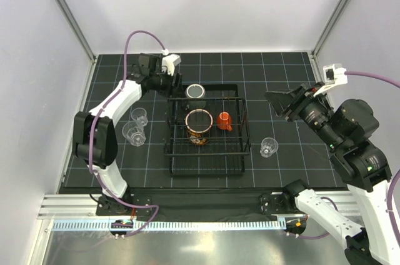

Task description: Load the cups into the dish rack

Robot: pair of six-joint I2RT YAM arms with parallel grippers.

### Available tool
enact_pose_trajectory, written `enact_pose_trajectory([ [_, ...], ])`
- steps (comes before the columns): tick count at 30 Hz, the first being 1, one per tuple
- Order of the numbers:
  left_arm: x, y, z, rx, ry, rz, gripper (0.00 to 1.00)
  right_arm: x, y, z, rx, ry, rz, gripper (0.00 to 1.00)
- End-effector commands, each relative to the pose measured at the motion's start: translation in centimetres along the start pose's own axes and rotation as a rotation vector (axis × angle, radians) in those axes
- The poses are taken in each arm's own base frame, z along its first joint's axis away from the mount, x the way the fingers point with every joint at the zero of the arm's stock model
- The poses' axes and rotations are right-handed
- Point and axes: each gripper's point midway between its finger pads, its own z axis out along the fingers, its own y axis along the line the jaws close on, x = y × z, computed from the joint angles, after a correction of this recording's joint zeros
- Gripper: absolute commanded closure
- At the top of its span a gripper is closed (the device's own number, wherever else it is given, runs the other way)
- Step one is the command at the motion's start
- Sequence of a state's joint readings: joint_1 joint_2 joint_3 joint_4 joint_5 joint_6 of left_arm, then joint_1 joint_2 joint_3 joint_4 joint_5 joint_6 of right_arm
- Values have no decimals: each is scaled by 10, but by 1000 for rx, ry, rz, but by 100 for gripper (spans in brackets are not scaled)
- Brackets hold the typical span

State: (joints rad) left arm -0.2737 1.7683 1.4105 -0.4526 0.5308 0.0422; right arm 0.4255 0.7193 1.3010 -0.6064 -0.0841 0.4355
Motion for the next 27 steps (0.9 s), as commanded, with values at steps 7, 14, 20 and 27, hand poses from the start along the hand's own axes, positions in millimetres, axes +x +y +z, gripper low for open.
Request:
enact_pose_trajectory([
  [7,-38,21,-44,-237,-86,-137,36,0,0,14,-9,1,-22,48],
  [14,-18,32,-100,-354,-178,-486,43,14,-4,27,-12,38,-3,48],
  [20,22,2,-137,-386,-273,-675,43,28,-7,41,-18,77,10,48],
  [27,45,-20,-167,-402,-302,-685,38,39,-10,49,-23,107,19,48],
])
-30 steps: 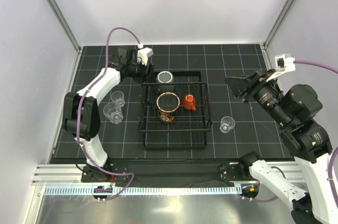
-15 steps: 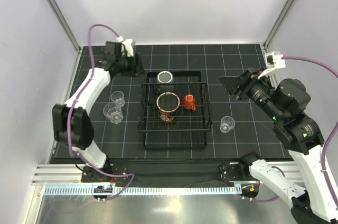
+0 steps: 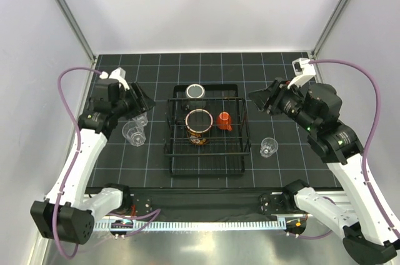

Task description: Load the cups into the dish rack

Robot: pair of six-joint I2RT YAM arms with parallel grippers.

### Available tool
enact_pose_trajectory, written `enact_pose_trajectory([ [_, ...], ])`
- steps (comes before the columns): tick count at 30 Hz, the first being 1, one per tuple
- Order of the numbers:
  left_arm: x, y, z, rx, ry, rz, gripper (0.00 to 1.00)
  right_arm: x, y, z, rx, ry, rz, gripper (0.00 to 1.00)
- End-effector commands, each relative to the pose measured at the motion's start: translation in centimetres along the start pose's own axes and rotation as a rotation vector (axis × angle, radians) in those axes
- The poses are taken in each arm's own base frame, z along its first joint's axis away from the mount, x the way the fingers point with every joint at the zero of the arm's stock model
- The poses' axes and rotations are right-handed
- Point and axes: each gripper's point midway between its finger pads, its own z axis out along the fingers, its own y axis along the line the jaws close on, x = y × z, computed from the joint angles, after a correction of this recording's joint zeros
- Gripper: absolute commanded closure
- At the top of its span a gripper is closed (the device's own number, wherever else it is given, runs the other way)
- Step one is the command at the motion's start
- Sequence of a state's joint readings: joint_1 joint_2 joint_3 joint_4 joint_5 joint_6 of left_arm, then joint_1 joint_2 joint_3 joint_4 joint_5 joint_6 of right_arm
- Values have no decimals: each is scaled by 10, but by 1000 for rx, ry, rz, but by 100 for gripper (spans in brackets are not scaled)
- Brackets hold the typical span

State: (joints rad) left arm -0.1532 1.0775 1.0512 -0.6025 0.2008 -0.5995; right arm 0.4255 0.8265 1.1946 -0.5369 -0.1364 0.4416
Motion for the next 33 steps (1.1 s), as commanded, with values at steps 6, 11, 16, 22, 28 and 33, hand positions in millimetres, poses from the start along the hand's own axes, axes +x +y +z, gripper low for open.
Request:
enact_pose_trajectory([
  [6,22,39,2,-173,12,-90,38,-12,10,1,-44,-42,-15,48],
  [11,36,68,9,-303,9,-122,39,-12,8,-1,-32,-45,-20,48],
  [16,42,87,12,-368,-31,-135,41,-7,5,-1,-23,-38,-23,48],
  [22,50,96,24,-395,-19,-154,41,-7,5,0,-24,-39,-24,48],
  [28,57,104,35,-418,3,-164,46,-5,3,-1,-21,-34,-26,48],
  [33,63,111,44,-442,23,-164,49,-4,3,-2,-19,-33,-29,48],
])
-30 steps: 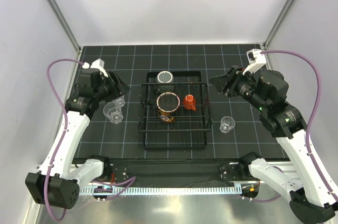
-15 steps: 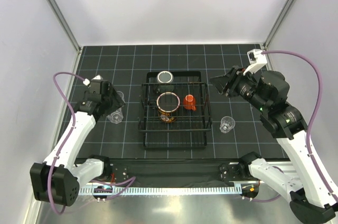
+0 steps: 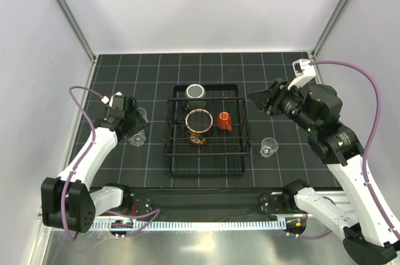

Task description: Load the cups into the dish rack

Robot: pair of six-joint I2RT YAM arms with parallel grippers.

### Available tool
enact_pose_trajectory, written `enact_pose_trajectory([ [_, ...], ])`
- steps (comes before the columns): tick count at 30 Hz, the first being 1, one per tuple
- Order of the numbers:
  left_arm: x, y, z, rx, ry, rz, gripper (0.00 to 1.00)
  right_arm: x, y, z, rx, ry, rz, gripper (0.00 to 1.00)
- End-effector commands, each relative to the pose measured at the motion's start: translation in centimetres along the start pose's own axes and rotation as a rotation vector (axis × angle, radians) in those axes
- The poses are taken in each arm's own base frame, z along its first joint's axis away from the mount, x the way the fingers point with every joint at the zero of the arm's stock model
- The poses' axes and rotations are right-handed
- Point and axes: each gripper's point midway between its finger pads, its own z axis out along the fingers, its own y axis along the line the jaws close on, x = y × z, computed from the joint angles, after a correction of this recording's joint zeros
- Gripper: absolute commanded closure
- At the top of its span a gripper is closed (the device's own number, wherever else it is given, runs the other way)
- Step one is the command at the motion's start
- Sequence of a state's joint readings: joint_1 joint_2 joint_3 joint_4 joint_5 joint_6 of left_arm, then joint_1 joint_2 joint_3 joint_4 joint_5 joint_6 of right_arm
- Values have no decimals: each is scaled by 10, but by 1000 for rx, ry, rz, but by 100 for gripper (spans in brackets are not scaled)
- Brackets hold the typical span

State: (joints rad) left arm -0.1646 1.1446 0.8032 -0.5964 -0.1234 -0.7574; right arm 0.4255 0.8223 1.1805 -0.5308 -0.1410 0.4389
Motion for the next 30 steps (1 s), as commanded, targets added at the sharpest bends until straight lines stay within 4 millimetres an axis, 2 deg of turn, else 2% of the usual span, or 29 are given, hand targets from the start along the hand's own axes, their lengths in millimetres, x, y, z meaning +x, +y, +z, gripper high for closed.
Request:
enact_pose_trajectory([
  [1,-7,-2,8,-7,-40,-12,50,-8,3,-2,-14,-40,-27,48],
  [15,4,14,14,-53,-30,-15,56,-6,5,0,-30,-32,-18,48],
  [19,7,15,12,-52,-27,-19,67,-4,6,2,-36,-29,-12,48],
  [24,11,20,8,-54,-34,-32,75,-4,6,1,-35,-29,-13,48],
  [30,7,22,-14,-36,-67,-52,95,-1,5,0,-35,-21,-12,48],
])
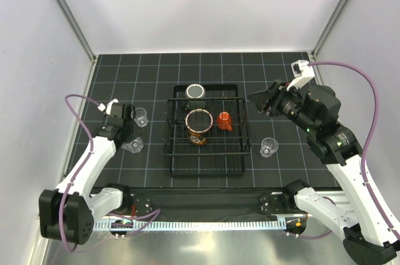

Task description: Load the cups into the dish rack

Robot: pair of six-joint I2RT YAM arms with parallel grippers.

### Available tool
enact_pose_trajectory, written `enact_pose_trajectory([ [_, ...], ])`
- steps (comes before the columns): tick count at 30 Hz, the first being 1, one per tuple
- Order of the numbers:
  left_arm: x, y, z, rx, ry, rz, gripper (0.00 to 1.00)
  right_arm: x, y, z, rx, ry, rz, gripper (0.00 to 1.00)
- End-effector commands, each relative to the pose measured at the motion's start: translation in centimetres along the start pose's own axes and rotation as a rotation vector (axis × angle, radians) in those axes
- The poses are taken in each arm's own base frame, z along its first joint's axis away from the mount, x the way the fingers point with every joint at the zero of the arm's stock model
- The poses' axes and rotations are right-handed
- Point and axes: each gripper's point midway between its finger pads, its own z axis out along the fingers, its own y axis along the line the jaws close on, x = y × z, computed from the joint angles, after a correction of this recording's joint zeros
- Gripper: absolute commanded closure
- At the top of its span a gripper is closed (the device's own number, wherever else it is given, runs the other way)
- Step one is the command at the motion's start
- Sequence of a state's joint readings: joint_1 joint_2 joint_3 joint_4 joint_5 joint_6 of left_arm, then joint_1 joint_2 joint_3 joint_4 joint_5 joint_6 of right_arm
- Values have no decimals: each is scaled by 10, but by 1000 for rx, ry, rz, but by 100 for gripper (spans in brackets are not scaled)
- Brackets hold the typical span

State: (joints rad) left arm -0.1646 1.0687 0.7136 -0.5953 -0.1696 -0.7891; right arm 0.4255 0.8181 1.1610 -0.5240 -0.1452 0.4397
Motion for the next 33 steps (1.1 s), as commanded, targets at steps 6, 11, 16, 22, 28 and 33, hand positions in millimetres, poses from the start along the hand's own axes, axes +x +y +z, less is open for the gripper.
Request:
enact_pose_trajectory([
  [6,-30,-5,-58,67,-137,-48,100,-5,8,-2,-37,-24,-14,48],
  [11,-54,-22,-111,193,-228,-84,100,-5,11,-1,-51,-13,-4,48],
  [16,-74,-51,-177,448,-344,-94,100,-1,22,4,-110,26,0,47],
  [22,-83,-98,-251,820,-403,-75,100,1,49,4,-259,72,4,39],
  [28,-78,-148,-325,1237,-373,16,100,4,81,3,-448,105,43,30],
  [33,-77,-168,-375,1534,-366,50,100,7,107,4,-552,128,33,26],
])
